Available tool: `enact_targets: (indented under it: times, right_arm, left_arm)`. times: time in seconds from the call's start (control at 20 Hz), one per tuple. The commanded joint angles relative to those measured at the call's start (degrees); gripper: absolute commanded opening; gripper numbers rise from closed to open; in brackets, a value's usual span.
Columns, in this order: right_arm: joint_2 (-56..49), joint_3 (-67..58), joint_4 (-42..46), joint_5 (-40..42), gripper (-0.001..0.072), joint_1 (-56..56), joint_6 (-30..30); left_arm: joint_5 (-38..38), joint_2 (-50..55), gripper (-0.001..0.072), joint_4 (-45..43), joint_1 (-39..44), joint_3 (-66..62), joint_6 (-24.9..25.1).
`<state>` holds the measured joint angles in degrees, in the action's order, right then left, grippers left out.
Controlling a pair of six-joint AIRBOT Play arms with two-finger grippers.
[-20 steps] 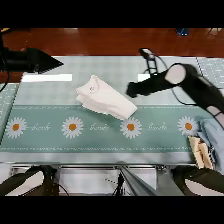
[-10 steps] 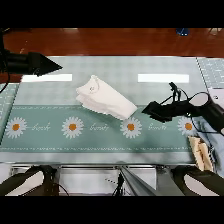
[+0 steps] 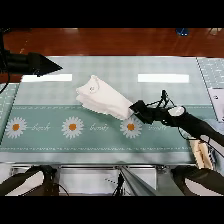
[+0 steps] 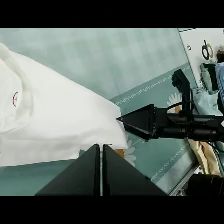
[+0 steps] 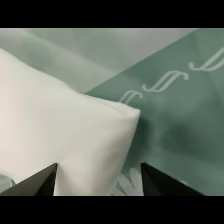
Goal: Fold the shirts.
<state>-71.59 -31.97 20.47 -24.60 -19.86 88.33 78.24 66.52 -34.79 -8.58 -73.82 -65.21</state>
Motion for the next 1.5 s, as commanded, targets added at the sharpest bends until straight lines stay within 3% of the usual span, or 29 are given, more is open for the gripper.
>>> enact_targets:
  times: [0.0, 0.05, 0.1, 0.15, 0.3, 0.4, 0.65, 0.8, 1.0, 1.2, 1.45]
  right_arm:
    - [-3.0, 0.2, -10.1, 7.9, 0.0572, -5.1, -0.1]
    - [-3.0, 0.1, -11.6, 9.7, 0.0429, -5.9, -0.1]
    - [-3.0, -0.4, -11.7, 10.5, 0.0147, -6.1, -0.1]
    - [-2.9, -1.5, -11.6, 10.6, 0.0032, -5.8, -0.5]
    - [0.2, -6.6, -8.8, 7.4, 0.0032, -1.8, -9.5]
    - [4.8, -10.3, -3.3, 2.3, 0.0032, 3.8, -10.6]
    - [16.0, -19.5, 13.7, -24.7, 0.0032, 25.0, -0.1]
    - [22.7, -25.6, 29.5, -41.2, 0.0032, 37.6, 5.9]
    - [27.6, -32.8, 46.8, -58.0, 0.0031, 55.7, 6.9]
    - [27.9, -36.8, 51.6, -65.9, 0.0031, 73.7, 2.9]
    - [27.9, -38.7, 59.1, -67.4, 0.0031, 91.7, 0.4]
  left_arm:
    - [0.0, 0.0, 0.0066, 0.0, 0.0, 0.0, 0.0]
    - [0.0, 0.0, 0.0066, 0.0, 0.0, 0.0, 0.0]
    - [0.0, 0.0, 0.0066, 0.0, 0.0, 0.0, 0.0]
    - [0.0, 0.0, 0.0066, 0.0, 0.0, 0.0, 0.0]
    - [-0.2, 0.0, 0.0066, -0.7, 0.0, 0.0, 0.0]
    - [-1.4, 0.0, 0.0066, -2.7, 0.0, 0.0, 0.0]
    - [-6.7, 0.0, 0.0065, -3.9, 0.0, 0.0, 0.0]
    - [-10.3, 0.0, 0.0066, -3.9, 0.0, 0.0, 0.0]
    - [-13.6, 0.1, 0.0066, -4.5, 0.0, 0.0, 0.0]
    - [-13.7, 1.1, 0.0066, -5.8, -0.2, 0.0, 0.0]
    - [-13.1, 1.8, 0.0065, -5.9, -0.3, 0.0, 0.0]
